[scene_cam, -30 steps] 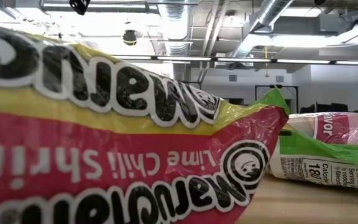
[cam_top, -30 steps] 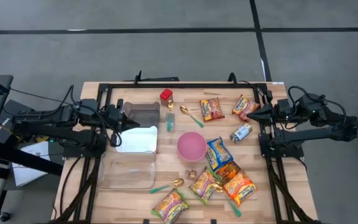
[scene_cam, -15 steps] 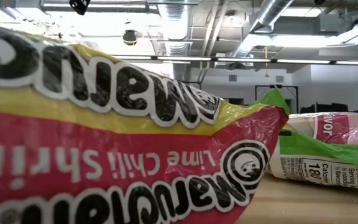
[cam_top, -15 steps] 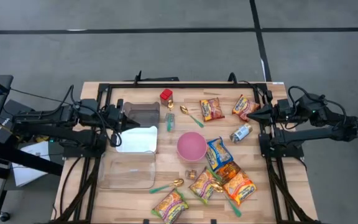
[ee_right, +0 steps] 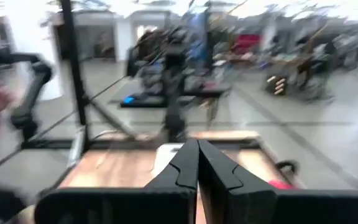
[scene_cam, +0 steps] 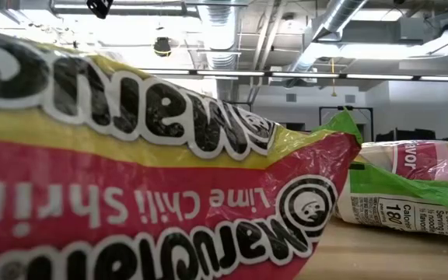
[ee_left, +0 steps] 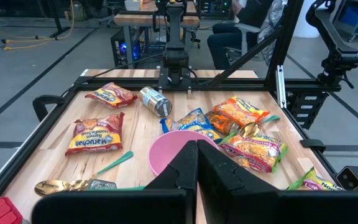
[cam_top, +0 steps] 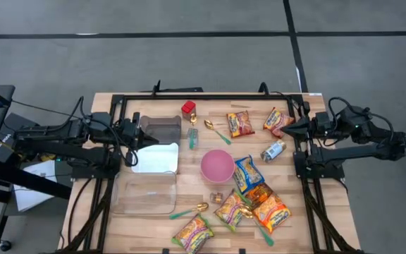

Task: Pick & Place Food Item
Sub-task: Put the green spoon into the white bin

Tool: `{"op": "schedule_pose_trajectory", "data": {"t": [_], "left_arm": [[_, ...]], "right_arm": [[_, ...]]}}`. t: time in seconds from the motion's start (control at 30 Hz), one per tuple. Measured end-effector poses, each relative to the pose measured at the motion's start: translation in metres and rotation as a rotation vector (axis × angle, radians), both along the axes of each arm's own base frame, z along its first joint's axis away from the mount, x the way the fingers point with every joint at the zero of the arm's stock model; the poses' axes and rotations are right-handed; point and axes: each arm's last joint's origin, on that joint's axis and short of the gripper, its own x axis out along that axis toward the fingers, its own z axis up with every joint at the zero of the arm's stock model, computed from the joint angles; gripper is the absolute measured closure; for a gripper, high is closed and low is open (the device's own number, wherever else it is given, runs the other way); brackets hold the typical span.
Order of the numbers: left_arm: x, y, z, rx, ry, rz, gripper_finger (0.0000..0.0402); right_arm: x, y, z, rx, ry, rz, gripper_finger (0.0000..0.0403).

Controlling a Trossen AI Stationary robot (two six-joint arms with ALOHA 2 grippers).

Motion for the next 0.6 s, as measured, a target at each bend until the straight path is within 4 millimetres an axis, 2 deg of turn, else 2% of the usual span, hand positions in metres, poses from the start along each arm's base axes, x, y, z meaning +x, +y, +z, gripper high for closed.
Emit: {"op": "schedule_pose_trajectory", "data": {"t": [0.13,0.3,0.37,0.6], "left_arm": [[0.000,0.000,0.000,0.000,0.000,0.000,0.0402],[0.001,0.000,0.002,-0.035,-0.020,0.008,0.0402],[0.001,0.000,0.004,-0.046,-0.046,0.010,0.0402],[0.002,0.000,0.016,-0.059,-0.163,0.009,0.0402]], "right_arm": [[0.001,-0.001,0.010,0.009,-0.099,-0.024,0.0403],[0.000,-0.001,0.020,0.184,-0.216,0.012,0.0403],[-0.001,-0.001,0.025,0.195,-0.265,0.016,0.0403],[0.000,0.000,0.027,0.314,-0.296,0.047,0.0403]]}}
